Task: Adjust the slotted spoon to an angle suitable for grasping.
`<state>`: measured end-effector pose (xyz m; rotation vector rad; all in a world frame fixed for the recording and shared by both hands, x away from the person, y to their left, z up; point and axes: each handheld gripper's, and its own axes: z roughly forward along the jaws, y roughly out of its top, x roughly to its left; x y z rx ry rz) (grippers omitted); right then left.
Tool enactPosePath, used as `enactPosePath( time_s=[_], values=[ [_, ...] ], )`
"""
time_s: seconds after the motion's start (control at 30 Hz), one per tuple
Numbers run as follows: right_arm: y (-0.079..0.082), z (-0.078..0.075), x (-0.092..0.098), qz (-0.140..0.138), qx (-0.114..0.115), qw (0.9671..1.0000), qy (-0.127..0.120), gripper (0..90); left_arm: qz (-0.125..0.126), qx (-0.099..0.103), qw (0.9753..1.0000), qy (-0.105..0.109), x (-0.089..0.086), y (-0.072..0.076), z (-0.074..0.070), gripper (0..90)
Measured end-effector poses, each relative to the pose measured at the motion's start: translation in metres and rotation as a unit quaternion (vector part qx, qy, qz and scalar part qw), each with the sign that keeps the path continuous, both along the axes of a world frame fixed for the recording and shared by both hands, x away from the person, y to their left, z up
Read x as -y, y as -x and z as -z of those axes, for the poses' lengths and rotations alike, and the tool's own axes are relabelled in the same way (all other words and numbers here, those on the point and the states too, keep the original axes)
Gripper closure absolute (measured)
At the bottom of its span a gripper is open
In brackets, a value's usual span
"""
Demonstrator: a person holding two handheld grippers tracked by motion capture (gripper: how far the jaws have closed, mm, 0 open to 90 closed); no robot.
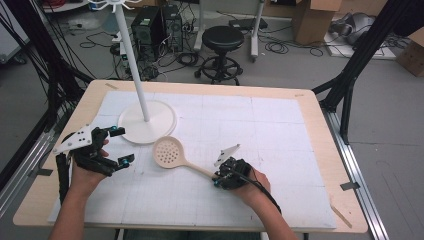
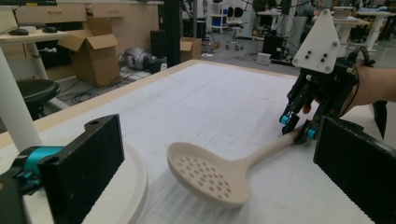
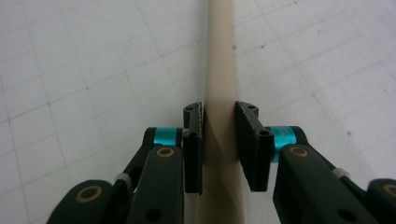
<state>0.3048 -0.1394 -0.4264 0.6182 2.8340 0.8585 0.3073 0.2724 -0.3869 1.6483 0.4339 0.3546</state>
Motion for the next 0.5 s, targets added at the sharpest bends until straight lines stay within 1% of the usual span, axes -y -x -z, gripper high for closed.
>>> enactPosePath(
  time_s=[0.07, 0.1, 0.17, 0.2, 0.23, 0.27, 0.3, 0.33, 0.43, 0.47, 0.5],
  values=[
    [-0.001, 0.0, -0.003, -0.005, 0.0, 1.0, 0.001, 73.1, 0.001, 0.001, 1.0, 0.0, 0.001, 0.0, 0.0, 2.3],
    [-0.002, -0.001, -0.01, -0.019, -0.002, 0.9998, 0.002, 73.0, 0.002, 0.002, 1.0, -0.004, 0.002, 0.0, -0.001, 2.3],
    [-0.004, -0.001, -0.02, -0.035, -0.001, 0.9994, 0.002, 73.1, 0.002, 0.002, 1.0, -0.004, 0.003, 0.0, -0.002, 2.3],
    [-0.004, -0.001, -0.02, -0.035, -0.001, 0.9994, 0.002, 73.1, 0.003, 0.003, 1.0, -0.005, 0.003, 0.0, -0.002, 2.3],
    [-0.004, -0.001, -0.032, -0.049, 0.0, 0.9988, 0.003, 73.0, 0.003, 0.004, 1.0, -0.007, 0.004, 0.001, -0.002, 2.3],
    [-0.004, -0.001, -0.038, -0.057, -0.002, 0.9983, 0.003, 73.0, 0.005, 0.005, 1.0, -0.007, 0.004, 0.001, -0.003, 2.3],
    [-0.004, -0.001, -0.038, -0.057, -0.002, 0.9983, 0.003, 73.0, 0.005, 0.005, 1.0, -0.007, 0.004, 0.001, -0.003, 2.3],
    [-0.003, 0.0, -0.048, -0.068, 0.005, 0.9977, 0.003, 72.8, 0.004, 0.005, 1.0, -0.007, 0.004, 0.001, -0.003, 2.3],
    [-0.004, 0.0, -0.054, -0.073, 0.009, 0.9973, 0.002, 71.8, 0.004, 0.005, 1.0, -0.007, 0.003, 0.0, -0.003, 2.3],
    [-0.003, 0.0, -0.052, -0.063, 0.007, 0.998, 0.001, 64.9, 0.004, 0.006, 1.0, -0.006, 0.003, 0.0, -0.004, 2.3],
    [-0.003, -0.001, -0.049, -0.055, 0.005, 0.9985, -0.003, 62.2, 0.005, 0.006, 0.9999, -0.007, 0.004, 0.0, -0.004, 2.3]
  ],
)
